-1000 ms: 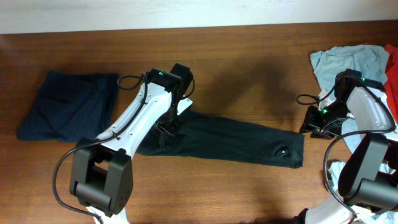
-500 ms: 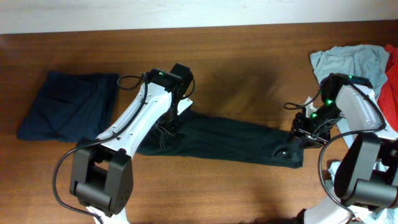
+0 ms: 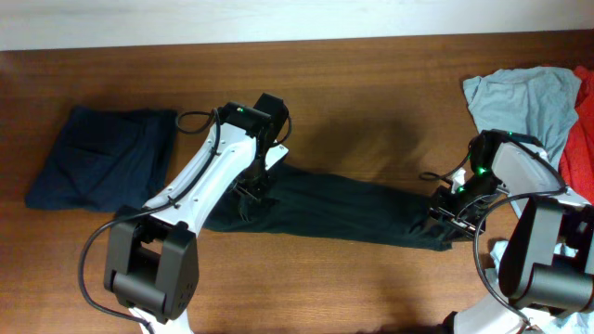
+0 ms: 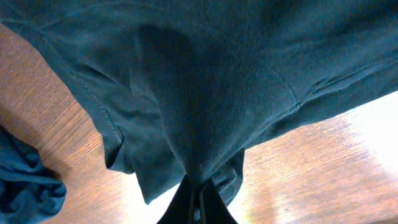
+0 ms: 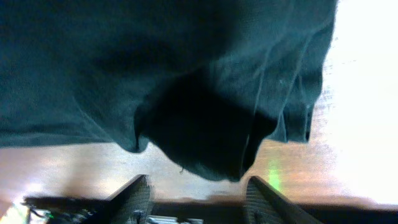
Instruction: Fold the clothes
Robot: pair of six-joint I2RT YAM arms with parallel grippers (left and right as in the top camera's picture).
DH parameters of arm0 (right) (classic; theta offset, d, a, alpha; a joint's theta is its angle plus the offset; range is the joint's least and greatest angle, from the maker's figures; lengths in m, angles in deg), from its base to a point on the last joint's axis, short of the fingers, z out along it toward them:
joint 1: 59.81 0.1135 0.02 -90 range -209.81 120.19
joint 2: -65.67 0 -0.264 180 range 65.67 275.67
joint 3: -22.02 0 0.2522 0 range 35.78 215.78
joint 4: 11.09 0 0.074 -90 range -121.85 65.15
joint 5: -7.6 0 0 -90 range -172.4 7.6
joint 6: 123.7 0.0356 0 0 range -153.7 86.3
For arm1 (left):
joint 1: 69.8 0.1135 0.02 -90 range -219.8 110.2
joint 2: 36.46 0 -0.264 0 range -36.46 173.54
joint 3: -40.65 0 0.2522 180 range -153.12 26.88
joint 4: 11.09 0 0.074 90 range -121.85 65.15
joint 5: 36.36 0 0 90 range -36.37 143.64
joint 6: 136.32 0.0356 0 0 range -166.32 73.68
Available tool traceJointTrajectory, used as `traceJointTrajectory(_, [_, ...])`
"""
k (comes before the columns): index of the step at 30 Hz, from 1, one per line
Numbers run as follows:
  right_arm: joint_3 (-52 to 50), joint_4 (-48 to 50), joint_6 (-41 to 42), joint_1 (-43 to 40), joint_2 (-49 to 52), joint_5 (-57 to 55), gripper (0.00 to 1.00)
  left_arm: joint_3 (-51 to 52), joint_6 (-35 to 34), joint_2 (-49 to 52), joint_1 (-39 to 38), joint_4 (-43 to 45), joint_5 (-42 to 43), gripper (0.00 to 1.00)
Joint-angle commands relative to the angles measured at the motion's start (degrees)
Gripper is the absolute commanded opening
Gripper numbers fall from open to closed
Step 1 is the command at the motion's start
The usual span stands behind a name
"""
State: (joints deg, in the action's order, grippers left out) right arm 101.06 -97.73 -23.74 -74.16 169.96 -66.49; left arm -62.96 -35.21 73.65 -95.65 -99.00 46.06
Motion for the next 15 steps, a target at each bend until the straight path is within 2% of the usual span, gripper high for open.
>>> traceJointTrajectory(1, [-0.39,1.14,2.84,0.09,-1.38,0.09,0.40,-0.98,0.11,-1.29,0.39,-0.04,-0.63,0.02])
traceJointTrajectory(4, [-0.39,2.12,3.06,0.09,-1.38,-0.09,0.34,-0.98,0.11,-1.29,0.39,-0.04,-0.61,0.02])
traceJointTrajectory(9, [-0.31,4.87,2.51,0.09,-1.40,-0.07,0.06,-0.98,0.13,-1.29,0.42,-0.04,-0.68,0.02])
traceJointTrajectory(15, [3.67,4.70,0.52,0.07,-1.92,-0.04,0.04,-0.98,0.13,-1.29,0.42,-0.02,-0.68,0.02])
